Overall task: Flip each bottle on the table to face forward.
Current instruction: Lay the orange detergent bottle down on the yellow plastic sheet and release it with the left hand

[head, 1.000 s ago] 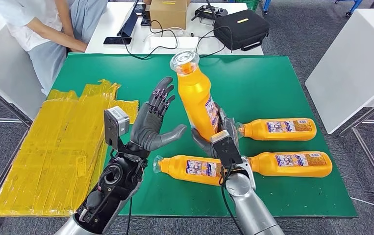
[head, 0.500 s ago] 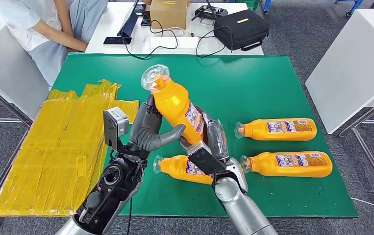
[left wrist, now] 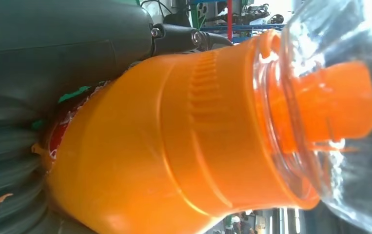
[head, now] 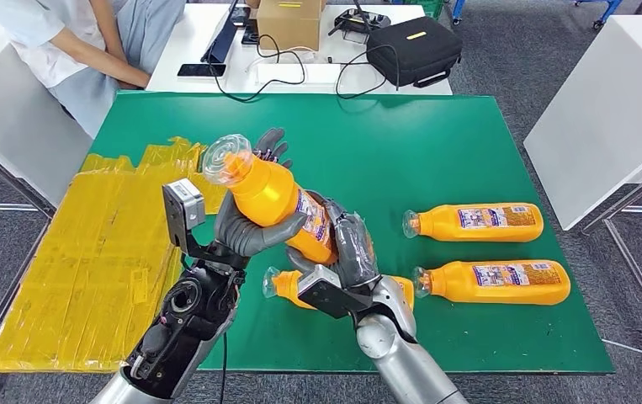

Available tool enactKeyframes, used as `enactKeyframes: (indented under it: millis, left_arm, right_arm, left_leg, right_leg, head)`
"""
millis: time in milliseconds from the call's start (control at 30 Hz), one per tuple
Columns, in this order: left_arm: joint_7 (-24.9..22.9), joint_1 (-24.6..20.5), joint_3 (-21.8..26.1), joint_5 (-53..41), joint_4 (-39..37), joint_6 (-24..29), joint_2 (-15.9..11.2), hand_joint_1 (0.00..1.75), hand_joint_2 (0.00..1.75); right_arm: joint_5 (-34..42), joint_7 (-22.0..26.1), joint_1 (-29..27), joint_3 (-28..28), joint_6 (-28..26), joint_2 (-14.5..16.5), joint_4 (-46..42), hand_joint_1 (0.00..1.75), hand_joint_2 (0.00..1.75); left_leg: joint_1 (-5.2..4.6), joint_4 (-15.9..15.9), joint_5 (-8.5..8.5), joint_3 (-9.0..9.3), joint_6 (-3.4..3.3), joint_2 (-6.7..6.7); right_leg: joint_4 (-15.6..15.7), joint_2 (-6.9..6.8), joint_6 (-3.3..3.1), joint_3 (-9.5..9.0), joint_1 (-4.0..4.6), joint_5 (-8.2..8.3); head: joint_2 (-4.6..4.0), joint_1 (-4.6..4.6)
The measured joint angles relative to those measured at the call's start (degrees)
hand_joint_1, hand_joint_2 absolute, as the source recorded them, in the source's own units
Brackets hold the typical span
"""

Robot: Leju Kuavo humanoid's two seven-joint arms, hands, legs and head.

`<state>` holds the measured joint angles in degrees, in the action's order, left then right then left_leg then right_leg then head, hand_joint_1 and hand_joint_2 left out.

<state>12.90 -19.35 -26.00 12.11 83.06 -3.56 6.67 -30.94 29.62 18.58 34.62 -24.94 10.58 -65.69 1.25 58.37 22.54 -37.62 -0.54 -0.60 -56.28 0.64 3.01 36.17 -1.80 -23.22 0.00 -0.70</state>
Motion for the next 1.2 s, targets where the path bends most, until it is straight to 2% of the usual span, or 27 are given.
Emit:
enactKeyframes:
  millis: [67,100,200,233,267,300,400,433,700,900,1000,1133,1200]
  left_arm:
    - [0.00,0.00,0.31,0.83,-0.24,-0.09,0.00,0.00,1.75]
    - [0.01,0.00,0.44,1.27,-0.42,-0.13,0.00,0.37,1.75]
    - [0.31,0.03,0.82,2.55,-1.02,-0.13,0.00,1.68,1.75]
    - [0.54,0.07,0.96,2.84,-1.13,-0.02,0.01,1.75,1.75]
    - [0.79,0.12,1.08,2.97,-1.16,0.21,0.02,1.75,1.75]
    - [1.00,0.19,1.17,2.97,-1.16,0.63,0.05,1.75,1.75]
    - [1.44,0.46,1.35,2.83,-1.13,2.36,0.24,1.75,1.75]
    - [1.55,0.50,1.55,2.82,-1.12,2.99,0.32,1.75,1.75]
    - [2.17,0.47,4.40,2.42,-1.15,7.18,0.38,1.75,1.75]
    - [2.97,0.45,4.87,0.01,-1.16,9.79,0.37,1.75,1.75]
    - [4.90,0.37,4.89,-7.53,-1.16,15.81,0.34,1.75,1.75]
    - [5.97,0.10,4.89,-25.24,-1.16,27.58,0.31,1.75,1.75]
    - [5.81,-0.10,4.89,-32.57,-1.16,31.67,0.22,1.75,1.75]
  right_arm:
    - [0.32,0.51,-0.64,0.38,0.23,-0.43,-1.10,1.75,1.75]
    - [0.48,0.75,-0.99,0.61,0.28,-0.73,-1.68,1.75,1.75]
    - [1.43,0.99,-1.56,1.39,0.67,-1.72,-2.95,1.75,1.75]
    - [1.87,0.99,-1.59,1.72,0.81,-2.01,-3.17,1.75,1.75]
    - [2.33,0.98,-1.57,2.02,0.88,-2.23,-3.29,1.74,1.75]
    - [2.81,0.97,-1.55,2.27,0.91,-2.40,-3.35,1.45,1.75]
    - [4.12,0.99,-1.69,2.70,0.82,-2.73,-3.40,0.14,1.75]
    - [4.46,1.13,-1.90,2.79,0.76,-2.84,-3.50,0.00,1.75]
    - [8.64,3.00,-4.77,3.17,0.53,-3.61,-6.79,0.00,1.75]
    - [8.95,2.72,-5.58,3.03,-0.56,-4.15,-8.67,0.00,1.75]
    - [8.54,1.64,-6.33,2.38,-2.19,-4.52,-9.86,0.00,1.75]
    - [7.22,-1.05,-7.83,0.79,-4.62,-5.23,-12.29,0.00,1.75]
    - [6.62,-2.11,-8.80,-0.30,-5.58,-5.73,-14.14,0.00,1.75]
  left_leg:
    - [0.00,0.00,0.00,0.00,0.00,0.00]
    - [0.00,0.00,0.00,-0.01,0.00,0.00]
    - [0.00,0.00,0.01,-0.02,0.00,0.00]
    - [0.00,0.00,0.01,-0.02,0.00,0.00]
    - [0.00,0.00,0.01,-0.02,0.00,0.00]
    - [0.00,0.00,0.01,-0.02,0.00,0.00]
    - [0.00,0.00,0.01,-0.02,0.00,-0.01]
    - [0.00,0.00,0.01,-0.02,0.00,-0.01]
    - [0.01,0.00,0.01,-0.02,0.01,0.01]
    - [-0.01,0.00,0.01,-0.03,0.00,0.00]
    - [-0.01,0.00,0.01,-0.02,0.00,0.00]
    - [0.00,0.00,0.01,-0.02,0.01,0.00]
    - [0.00,0.00,0.01,-0.03,0.00,-0.01]
  right_leg:
    - [0.00,0.00,0.00,0.00,0.00,0.00]
    - [0.00,0.00,0.00,0.00,0.00,0.00]
    - [0.00,0.00,0.00,0.00,0.00,0.00]
    - [0.00,0.00,0.00,0.00,0.00,0.00]
    - [0.00,0.00,0.00,0.00,0.00,0.00]
    - [0.00,0.00,0.00,0.00,0.00,0.00]
    - [0.00,-0.01,0.00,0.00,0.00,0.00]
    - [0.00,0.00,0.00,0.00,0.00,0.00]
    - [0.00,0.00,0.00,0.02,0.01,-0.01]
    - [0.01,0.00,0.00,0.02,-0.01,0.00]
    - [0.01,0.00,0.00,0.02,0.00,0.00]
    - [0.01,0.00,0.00,0.03,0.00,0.00]
    - [0.01,-0.01,0.00,0.02,0.00,0.00]
  head:
    - [0.00,0.00]
    - [0.00,0.00]
    - [0.00,0.01]
    - [0.00,0.01]
    - [0.00,0.01]
    - [0.00,0.01]
    - [0.00,0.00]
    - [0.00,0.01]
    - [0.00,0.00]
    - [0.00,0.01]
    - [0.00,0.01]
    - [0.00,-0.01]
    - [0.00,0.00]
